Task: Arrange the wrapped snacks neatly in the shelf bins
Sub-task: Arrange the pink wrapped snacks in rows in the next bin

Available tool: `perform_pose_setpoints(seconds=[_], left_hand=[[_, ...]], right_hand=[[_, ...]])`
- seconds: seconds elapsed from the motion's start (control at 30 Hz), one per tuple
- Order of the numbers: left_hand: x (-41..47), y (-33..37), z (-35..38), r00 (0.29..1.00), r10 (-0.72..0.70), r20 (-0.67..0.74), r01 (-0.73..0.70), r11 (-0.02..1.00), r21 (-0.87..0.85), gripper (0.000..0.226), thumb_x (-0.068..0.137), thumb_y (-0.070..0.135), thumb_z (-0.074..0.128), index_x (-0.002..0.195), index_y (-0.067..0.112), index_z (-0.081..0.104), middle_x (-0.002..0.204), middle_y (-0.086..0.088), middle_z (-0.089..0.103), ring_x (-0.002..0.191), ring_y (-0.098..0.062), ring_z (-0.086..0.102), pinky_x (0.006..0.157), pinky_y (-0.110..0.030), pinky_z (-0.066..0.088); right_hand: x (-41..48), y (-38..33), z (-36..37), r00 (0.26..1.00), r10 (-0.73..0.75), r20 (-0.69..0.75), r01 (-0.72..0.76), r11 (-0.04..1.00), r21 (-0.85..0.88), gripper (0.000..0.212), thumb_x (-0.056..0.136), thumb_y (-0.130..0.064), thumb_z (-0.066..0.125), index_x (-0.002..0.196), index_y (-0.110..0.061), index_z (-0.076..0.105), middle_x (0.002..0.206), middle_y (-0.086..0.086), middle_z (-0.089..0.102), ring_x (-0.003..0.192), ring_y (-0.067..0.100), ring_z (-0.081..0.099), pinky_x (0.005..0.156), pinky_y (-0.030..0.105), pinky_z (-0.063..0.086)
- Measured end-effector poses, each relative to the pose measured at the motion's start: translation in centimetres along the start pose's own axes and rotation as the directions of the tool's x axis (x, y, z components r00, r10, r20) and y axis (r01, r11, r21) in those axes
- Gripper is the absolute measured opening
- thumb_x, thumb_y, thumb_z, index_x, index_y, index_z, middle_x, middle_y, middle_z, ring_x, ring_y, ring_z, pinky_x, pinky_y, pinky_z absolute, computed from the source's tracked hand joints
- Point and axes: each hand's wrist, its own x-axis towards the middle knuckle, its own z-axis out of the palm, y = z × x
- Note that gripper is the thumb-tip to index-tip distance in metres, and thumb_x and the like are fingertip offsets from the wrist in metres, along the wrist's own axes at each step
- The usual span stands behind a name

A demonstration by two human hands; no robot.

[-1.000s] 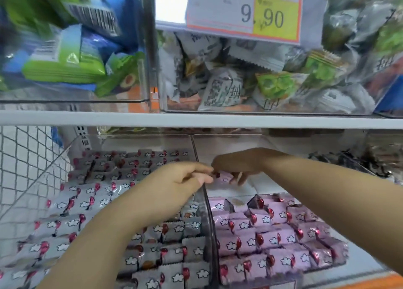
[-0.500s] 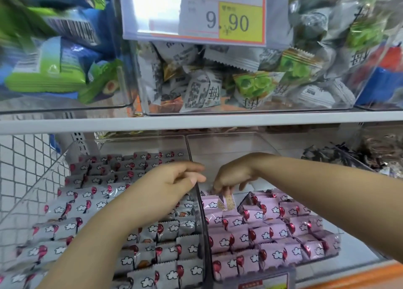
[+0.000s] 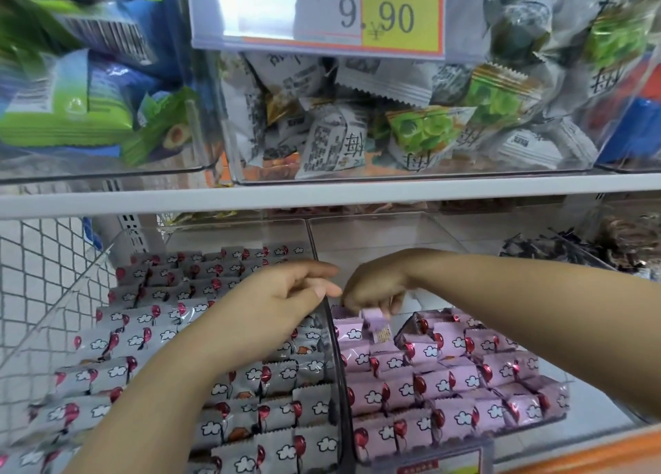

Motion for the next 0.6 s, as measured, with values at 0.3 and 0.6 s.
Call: perform_pose_setpoints(seconds=[0.3, 0.6], left_hand=[[0.0, 0.0, 0.1, 1.0, 0.015, 0.009, -0.015, 1.0, -0.003, 0.025, 0.097, 0.025, 0.045, 0.11, 0.044, 0.054, 0.1, 0.041, 0.06, 0.091, -0.013, 0.048, 0.073, -0.024, 0.038], [-0.3, 2.3, 1.4, 0.989, 0.145, -0.014, -0.125, 0.894, 0.43, 0.027, 0.096, 0.03, 0.045, 0.116, 0.046, 0.054, 0.089, 0.037, 0.053, 0.07, 0.027, 0.046, 0.07, -0.001, 0.04]], right_hand=[[-2.1, -0.1, -0.8, 0.991, 0.062, 0.12, -0.066, 0.997, 0.03, 0.021, 0.086, -0.035, 0.049, 0.079, -0.019, 0.062, 0.067, -0.002, 0.058, 0.057, 0.012, 0.045, 0.059, 0.023, 0.035], [-2.1, 2.1, 0.5, 0.994, -0.104, 0.036, 0.095, 0.975, 0.201, 0.016, 0.096, -0.024, 0.047, 0.091, -0.015, 0.058, 0.076, 0.0, 0.054, 0.061, 0.006, 0.049, 0.061, 0.02, 0.036]])
